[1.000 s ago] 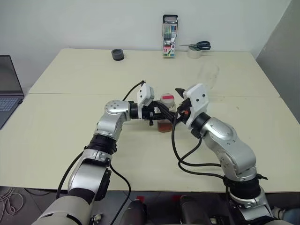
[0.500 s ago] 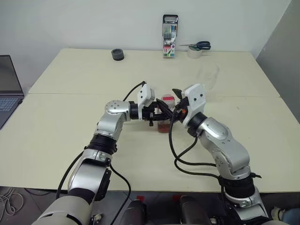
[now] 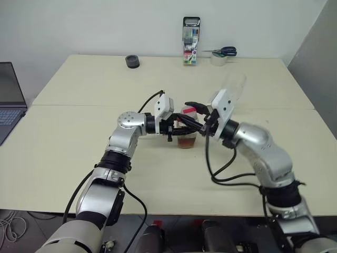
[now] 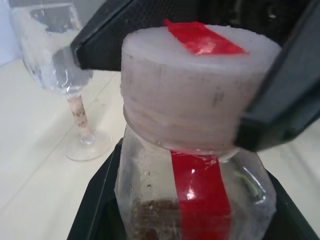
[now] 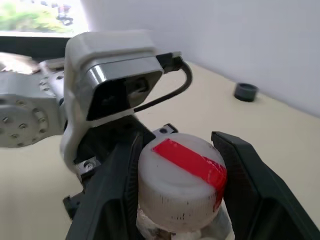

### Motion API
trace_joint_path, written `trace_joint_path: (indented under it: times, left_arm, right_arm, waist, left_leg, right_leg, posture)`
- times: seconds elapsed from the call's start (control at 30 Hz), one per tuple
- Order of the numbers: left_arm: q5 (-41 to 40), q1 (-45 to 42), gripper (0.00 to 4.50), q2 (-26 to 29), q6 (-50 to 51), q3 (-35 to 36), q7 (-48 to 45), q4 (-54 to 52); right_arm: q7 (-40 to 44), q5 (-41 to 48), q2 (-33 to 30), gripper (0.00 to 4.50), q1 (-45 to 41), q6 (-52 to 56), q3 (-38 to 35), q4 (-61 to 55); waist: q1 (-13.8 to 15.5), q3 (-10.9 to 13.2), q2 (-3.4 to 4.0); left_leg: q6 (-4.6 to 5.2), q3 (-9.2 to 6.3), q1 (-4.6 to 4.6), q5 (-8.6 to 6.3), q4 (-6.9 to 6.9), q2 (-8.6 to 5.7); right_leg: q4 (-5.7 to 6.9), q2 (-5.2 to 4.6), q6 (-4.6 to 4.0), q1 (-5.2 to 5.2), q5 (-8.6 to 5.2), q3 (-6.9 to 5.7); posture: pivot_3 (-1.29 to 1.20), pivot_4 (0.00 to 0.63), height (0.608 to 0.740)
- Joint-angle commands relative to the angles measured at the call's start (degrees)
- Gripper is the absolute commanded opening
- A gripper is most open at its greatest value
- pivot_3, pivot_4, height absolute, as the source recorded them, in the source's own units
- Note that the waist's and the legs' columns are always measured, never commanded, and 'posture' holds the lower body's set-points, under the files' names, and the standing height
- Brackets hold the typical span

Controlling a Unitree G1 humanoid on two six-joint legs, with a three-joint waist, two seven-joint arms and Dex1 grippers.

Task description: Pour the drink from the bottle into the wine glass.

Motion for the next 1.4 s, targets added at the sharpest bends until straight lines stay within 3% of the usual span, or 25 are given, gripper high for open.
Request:
trace_joint_path:
  times: [0.03,0.37,0.63,0.93,1.1,1.4]
  left_arm:
    - [-0.55,-0.3,1.78,1.21,0.81,0.81,0.22,-2.89]
    - [-0.9,1.11,1.77,1.73,2.11,0.75,0.65,-5.53]
    - [-1.1,1.01,1.76,1.52,2.63,0.69,0.47,-5.97]
    - [-1.26,1.17,1.76,1.36,2.7,0.65,0.21,-5.93]
    - [-1.0,0.09,1.76,1.24,2.33,0.45,-0.53,-4.63]
    - [-0.77,-0.37,1.76,0.79,1.93,0.41,-0.89,-3.69]
  right_arm:
    - [9.77,1.47,-3.23,1.88,-5.57,-0.41,1.01,5.27]
    - [14.17,3.18,-2.55,1.88,-8.13,-0.37,-0.82,10.33]
    - [12.84,4.95,-3.68,4.49,-7.42,1.69,-3.65,7.08]
    - [0.2,2.96,-1.6,4.5,2.19,4.75,-4.4,-8.88]
    - [-4.57,-0.29,0.49,4.5,2.72,2.5,-4.09,-8.16]
    - [-4.75,-2.43,-0.25,4.5,3.53,0.89,-2.87,-8.02]
  waist:
    - [-0.14,0.01,0.01]
    - [-0.07,0.01,0.01]
    - [-0.04,0.01,0.01]
    - [-0.01,0.01,0.01]
    - [0.02,0.01,0.01]
    - [0.02,0.0,0.01]
  left_leg:
    - [0.0,0.02,0.0,0.0,0.0,0.0]
    - [-0.16,-0.1,-0.04,0.09,0.04,-0.04]
    - [-0.16,-0.11,-0.04,0.09,0.03,-0.03]
    - [-0.16,-0.11,-0.07,0.09,0.03,-0.02]
    - [-0.15,-0.12,-0.05,0.08,0.07,-0.01]
    - [-0.16,-0.11,-0.06,0.09,0.04,-0.02]
  right_leg:
    - [0.01,0.0,0.0,-0.01,0.0,0.01]
    - [-0.01,-0.09,0.0,-0.02,0.0,0.06]
    - [-0.01,-0.09,0.0,-0.02,0.0,0.06]
    - [0.0,-0.1,0.0,-0.06,0.0,0.11]
    - [0.05,-0.06,0.0,-0.05,0.0,0.08]
    - [0.02,-0.06,0.0,-0.05,0.0,0.08]
  posture:
    - [0.0,0.15,0.74]
    - [0.0,0.15,0.74]
    - [0.0,0.15,0.74]
    - [0.0,0.15,0.74]
    - [0.0,0.15,0.74]
    - [0.0,0.15,0.74]
